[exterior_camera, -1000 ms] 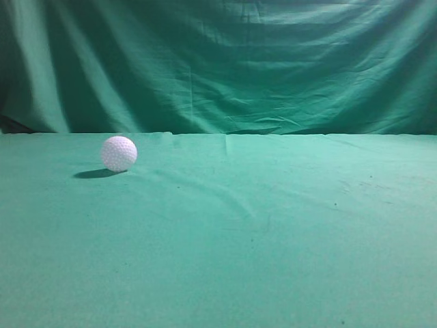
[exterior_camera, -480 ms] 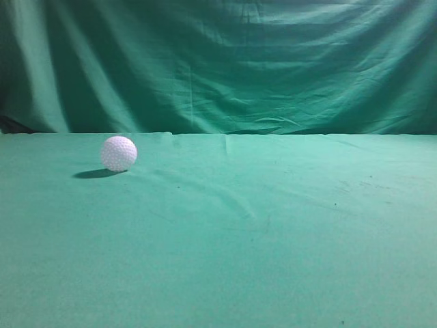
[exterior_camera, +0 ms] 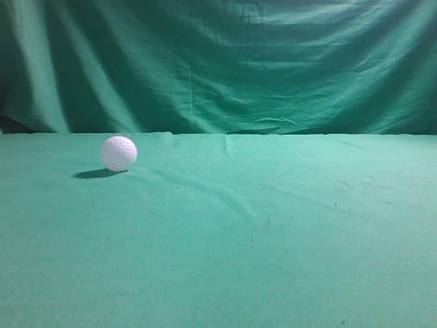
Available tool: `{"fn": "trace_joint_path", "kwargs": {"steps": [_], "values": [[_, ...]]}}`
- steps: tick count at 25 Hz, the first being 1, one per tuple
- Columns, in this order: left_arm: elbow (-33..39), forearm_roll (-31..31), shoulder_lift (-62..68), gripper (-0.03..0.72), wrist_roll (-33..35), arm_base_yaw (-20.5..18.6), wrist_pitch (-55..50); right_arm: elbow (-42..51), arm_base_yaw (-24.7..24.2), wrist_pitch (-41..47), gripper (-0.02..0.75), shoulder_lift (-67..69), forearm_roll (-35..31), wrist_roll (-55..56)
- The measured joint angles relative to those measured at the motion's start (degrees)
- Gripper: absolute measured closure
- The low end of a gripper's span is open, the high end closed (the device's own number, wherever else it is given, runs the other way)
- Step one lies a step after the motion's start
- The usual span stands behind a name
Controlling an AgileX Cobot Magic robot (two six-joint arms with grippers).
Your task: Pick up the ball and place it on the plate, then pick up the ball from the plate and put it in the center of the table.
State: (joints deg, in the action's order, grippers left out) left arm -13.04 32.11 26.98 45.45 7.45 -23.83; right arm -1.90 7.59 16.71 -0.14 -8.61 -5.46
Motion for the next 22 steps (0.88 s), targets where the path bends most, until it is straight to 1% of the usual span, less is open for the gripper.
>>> {"fn": "trace_joint_path", "kwargs": {"steps": [3, 8, 13, 22], "values": [[0.0, 0.0, 0.0, 0.688, -0.09, 0.0, 0.0, 3.24, -0.1, -2.45, 0.738, -0.34, -0.12, -0.11], [0.0, 0.0, 0.0, 0.688, -0.09, 0.0, 0.0, 3.41, -0.23, -1.44, 0.738, -0.34, 1.55, -0.42], [0.0, 0.0, 0.0, 0.688, -0.09, 0.0, 0.0, 3.5, -3.2, 4.04, 0.738, -0.43, 1.58, -0.42], [0.0, 0.0, 0.0, 0.688, -0.09, 0.0, 0.0, 3.54, -3.39, 5.61, 0.738, -0.43, 1.58, -0.42]]}}
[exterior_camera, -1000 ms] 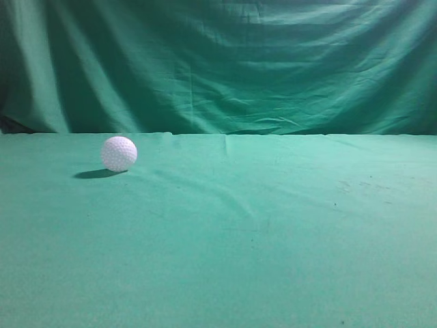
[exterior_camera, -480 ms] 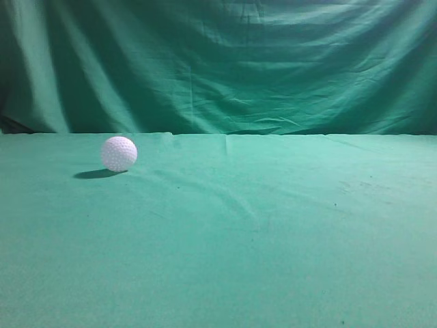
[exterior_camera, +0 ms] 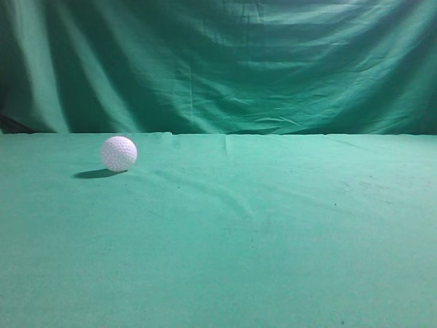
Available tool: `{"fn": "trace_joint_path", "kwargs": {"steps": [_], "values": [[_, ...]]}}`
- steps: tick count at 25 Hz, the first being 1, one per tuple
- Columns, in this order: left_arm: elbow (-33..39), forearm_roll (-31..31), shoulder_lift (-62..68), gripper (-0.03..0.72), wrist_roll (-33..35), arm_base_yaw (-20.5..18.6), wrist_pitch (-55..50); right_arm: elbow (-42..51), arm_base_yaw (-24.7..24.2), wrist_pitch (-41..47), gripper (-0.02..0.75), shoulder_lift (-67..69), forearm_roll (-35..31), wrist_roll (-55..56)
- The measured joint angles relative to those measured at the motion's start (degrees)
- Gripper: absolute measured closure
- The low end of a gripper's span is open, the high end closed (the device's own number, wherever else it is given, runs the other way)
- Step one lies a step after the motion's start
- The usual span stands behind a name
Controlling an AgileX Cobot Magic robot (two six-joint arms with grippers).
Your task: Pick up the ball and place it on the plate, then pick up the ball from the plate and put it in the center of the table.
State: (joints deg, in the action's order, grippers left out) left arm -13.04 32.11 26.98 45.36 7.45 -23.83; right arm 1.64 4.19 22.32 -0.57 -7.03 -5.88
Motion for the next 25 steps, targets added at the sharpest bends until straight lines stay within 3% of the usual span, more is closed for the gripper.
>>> {"fn": "trace_joint_path", "kwargs": {"steps": [18, 25], "values": [[0.0, 0.0, -0.12, 0.688, 0.0, 1.42, 0.0, 0.0, 0.0, 0.12, 0.738, 0.0, 0.0, 0.0], [0.0, -0.49, -9.96, 0.688, 0.0, 1.56, -0.2, 0.0, 0.0, 0.12, 0.738, 0.0, 0.0, 0.0]]}}
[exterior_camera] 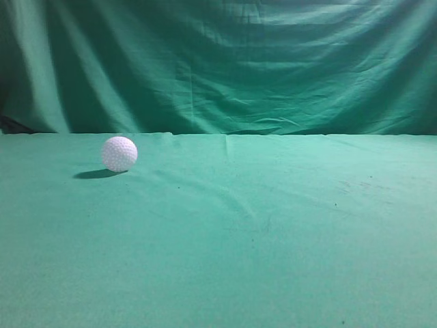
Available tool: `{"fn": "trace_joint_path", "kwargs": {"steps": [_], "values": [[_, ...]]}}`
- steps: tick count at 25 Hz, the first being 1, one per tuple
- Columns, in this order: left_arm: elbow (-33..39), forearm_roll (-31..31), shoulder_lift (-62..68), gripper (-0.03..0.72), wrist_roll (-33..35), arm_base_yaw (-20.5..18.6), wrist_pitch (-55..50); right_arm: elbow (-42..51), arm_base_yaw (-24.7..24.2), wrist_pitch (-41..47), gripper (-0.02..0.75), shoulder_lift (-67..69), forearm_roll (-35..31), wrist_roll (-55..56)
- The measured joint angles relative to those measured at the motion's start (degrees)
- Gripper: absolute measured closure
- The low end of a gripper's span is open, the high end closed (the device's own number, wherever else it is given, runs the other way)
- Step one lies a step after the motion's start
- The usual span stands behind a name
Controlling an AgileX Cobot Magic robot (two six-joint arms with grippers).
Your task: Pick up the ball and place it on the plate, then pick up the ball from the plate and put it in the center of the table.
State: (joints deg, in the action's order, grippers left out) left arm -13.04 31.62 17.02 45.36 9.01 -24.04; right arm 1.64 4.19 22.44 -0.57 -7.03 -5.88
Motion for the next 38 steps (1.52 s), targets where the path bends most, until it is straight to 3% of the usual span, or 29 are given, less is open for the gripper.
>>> {"fn": "trace_joint_path", "kwargs": {"steps": [7, 11, 13, 20, 28, 35, 38], "values": [[0.0, -5.28, -13.45, 0.688, -3.96, -4.05, -1.99, 0.0, 0.0, 0.0, 0.738, 0.0, 0.0, 0.0], [1.02, -9.82, -17.25, 0.688, -9.43, -5.25, -2.57, 0.0, 0.0, 0.0, 0.738, 0.0, 0.0, 0.0], [5.0, -13.16, -17.7, 0.688, -14.86, -5.72, -1.58, 0.0, 0.0, 0.0, 0.738, 0.0, 0.0, 0.0], [12.46, -13.56, -17.7, 0.688, -17.76, -5.72, 3.67, 0.0, 0.0, 0.0, 0.738, 0.0, 0.0, 0.0], [14.3, -15.11, -17.7, 0.688, -22.63, -5.72, 6.56, 0.0, 0.0, 0.0, 0.738, 0.0, 0.09, 0.0], [14.3, -30.62, -17.7, 0.688, -38.14, -5.72, 4.73, 0.0, 0.0, 0.0, 0.738, 0.0, 0.09, 0.0], [14.3, -32.24, -17.7, 0.688, -40.17, -5.72, 4.73, 0.0, 0.0, 0.0, 0.738, 0.0, 0.09, 0.0]]}}
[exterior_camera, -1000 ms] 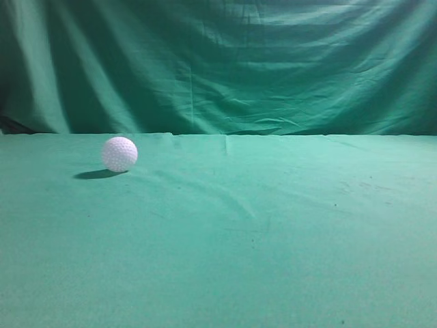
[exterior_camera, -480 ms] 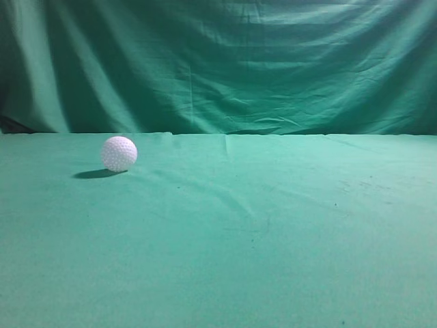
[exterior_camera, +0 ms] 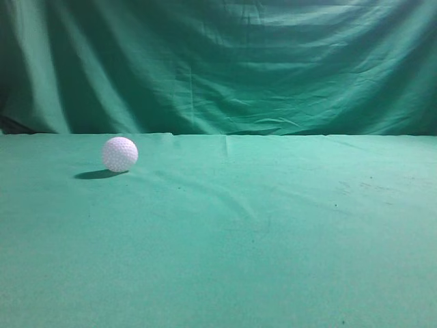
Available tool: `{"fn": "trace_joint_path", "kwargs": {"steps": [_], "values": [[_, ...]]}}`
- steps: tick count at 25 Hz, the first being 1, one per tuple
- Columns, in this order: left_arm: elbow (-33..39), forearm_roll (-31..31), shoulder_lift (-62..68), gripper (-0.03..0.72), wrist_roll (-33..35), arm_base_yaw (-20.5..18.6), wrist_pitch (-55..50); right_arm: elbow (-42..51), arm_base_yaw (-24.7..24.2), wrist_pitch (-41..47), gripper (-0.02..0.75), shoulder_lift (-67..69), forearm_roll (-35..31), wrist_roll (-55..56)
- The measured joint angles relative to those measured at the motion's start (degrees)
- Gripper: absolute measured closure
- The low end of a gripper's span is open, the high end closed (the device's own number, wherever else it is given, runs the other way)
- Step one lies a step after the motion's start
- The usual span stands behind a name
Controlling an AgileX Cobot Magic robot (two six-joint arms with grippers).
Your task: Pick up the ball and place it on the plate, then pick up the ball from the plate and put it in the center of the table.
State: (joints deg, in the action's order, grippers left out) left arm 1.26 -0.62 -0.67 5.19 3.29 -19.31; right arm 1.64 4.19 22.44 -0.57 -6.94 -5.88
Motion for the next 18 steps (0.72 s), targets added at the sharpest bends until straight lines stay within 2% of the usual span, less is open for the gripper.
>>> {"fn": "trace_joint_path", "kwargs": {"steps": [18], "values": [[0.0, -0.29, 0.0, 0.688, -0.55, 0.0, 0.0, 0.0, 0.0, 0.0, 0.738, 0.0, 0.0, 0.0]]}}
